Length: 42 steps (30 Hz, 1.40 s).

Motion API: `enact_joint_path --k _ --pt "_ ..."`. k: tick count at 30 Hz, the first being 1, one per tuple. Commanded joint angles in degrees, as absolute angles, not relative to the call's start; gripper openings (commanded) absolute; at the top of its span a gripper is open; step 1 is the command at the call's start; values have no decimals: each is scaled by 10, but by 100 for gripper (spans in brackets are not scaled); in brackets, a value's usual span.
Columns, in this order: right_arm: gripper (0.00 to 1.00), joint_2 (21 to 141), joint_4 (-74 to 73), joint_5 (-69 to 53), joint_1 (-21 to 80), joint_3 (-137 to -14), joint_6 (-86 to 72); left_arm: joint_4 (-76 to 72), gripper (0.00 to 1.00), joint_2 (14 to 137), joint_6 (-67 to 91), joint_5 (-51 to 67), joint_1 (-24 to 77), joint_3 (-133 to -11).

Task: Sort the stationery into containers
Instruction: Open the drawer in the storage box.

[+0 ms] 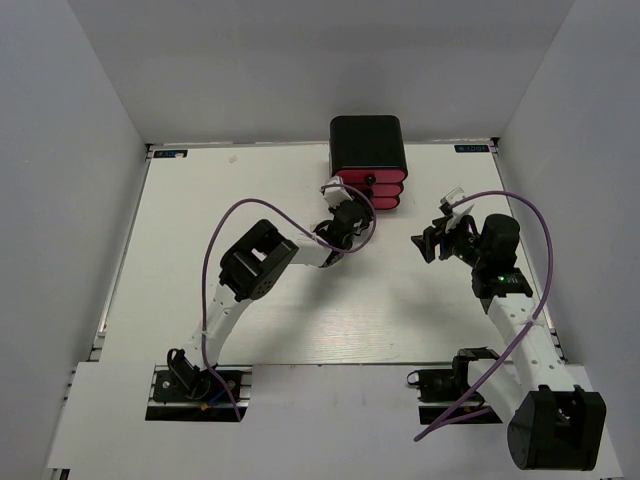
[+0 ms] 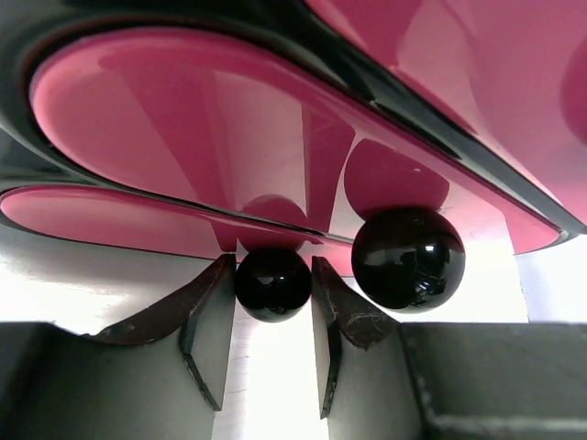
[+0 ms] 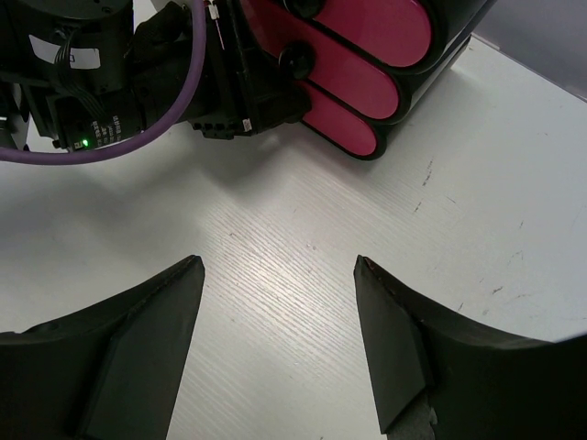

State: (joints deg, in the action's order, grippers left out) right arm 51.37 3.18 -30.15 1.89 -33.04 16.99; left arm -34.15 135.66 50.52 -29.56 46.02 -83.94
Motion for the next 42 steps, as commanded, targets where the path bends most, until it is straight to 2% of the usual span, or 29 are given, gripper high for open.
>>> enact_joint_path --k 1,7,13,23,25,26,29,30,32,38,42 --pt "72 512 56 -305 16 -328 176 -342 35 1358 503 -304 454 -834" --pt "72 512 55 -305 18 -326 175 -368 26 1337 503 -299 460 -792" --pt "71 510 56 -306 17 -324 175 -399 25 1296 492 -284 472 -704" --pt "71 509 58 -303 17 -321 178 -416 25 1247 482 -258 498 -631" --pt "71 508 58 -304 15 -320 179 -416 30 1247 471 -247 504 -631" --pt "71 508 58 -304 15 -319 180 -416 43 1247 466 -247 504 -631" --pt "71 508 59 -303 12 -317 180 -400 63 1235 460 -247 510 -631" --pt "71 509 59 -304 14 -316 180 -395 67 1227 460 -252 510 -631" --pt "71 511 59 -304 14 -316 182 -389 71 1210 448 -252 510 -626" --pt "71 510 58 -304 12 -315 185 -356 72 1142 427 -240 510 -590" --pt "71 510 56 -305 11 -314 187 -327 65 1097 411 -209 515 -559"
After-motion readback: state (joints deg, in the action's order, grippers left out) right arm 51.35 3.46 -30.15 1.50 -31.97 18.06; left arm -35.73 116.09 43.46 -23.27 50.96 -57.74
